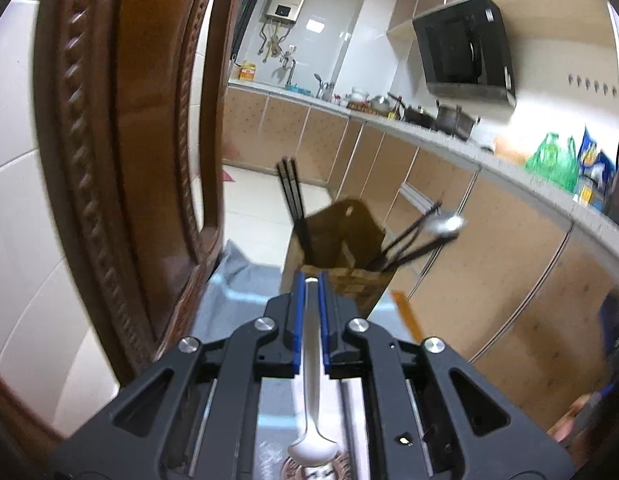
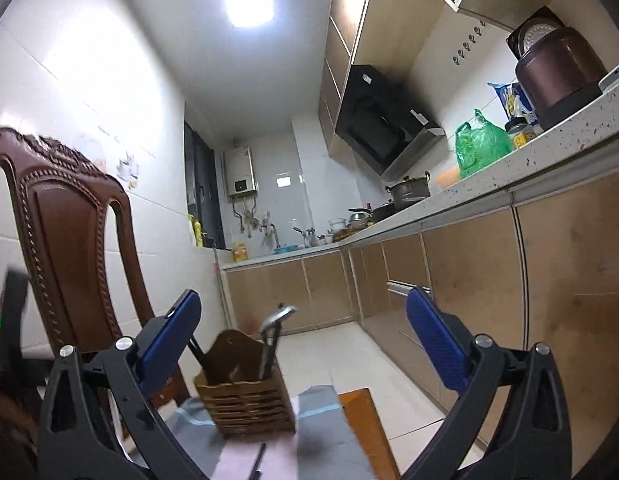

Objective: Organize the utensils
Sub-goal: 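Lower the white spoon into the wooden holder and open the left gripper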

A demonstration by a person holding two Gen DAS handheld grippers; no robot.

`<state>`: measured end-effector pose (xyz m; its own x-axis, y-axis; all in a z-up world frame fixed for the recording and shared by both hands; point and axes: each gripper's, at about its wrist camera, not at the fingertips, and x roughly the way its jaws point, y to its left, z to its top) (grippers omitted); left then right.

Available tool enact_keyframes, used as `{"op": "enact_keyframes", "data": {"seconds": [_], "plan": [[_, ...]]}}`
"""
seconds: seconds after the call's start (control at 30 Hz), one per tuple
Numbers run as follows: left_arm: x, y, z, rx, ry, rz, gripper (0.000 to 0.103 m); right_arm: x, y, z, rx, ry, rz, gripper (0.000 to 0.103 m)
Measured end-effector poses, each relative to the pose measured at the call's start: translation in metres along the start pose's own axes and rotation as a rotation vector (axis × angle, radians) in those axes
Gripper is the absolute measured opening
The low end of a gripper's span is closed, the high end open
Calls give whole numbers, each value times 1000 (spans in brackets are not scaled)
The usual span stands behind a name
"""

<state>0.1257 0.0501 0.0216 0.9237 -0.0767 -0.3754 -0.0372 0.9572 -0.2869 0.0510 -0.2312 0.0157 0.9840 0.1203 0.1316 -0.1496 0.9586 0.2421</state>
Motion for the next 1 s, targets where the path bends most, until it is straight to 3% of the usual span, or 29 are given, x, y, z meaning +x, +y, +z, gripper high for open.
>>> {"op": "enact_keyframes", "data": {"seconds": [0.23,0.37,0.53,0.8,0.87,0.9,0.93,1.0], "plan": [[34,-37,84,-3,-154,7,7,36,-28,-14,97,110,-1,100],[79,-46,119,-29,-213,23,7,43,-46,-20,145,139,-10,100],[137,-46,115,-29,-210,70,7,48,-59,-21,186,147,-9,100],[185,-30,83,-70,-87,93,8,52,-59,-22,168,160,9,100],[186,-29,75,-52,-37,79,37,53,-58,-21,166,167,14,100],[179,-29,71,-45,-22,79,60,53,-57,-21,164,167,17,100],[165,-29,68,-38,-37,79,74,53,-56,-20,160,166,19,100],[130,-30,61,-28,-51,66,84,51,-55,-18,150,162,19,100]]}}
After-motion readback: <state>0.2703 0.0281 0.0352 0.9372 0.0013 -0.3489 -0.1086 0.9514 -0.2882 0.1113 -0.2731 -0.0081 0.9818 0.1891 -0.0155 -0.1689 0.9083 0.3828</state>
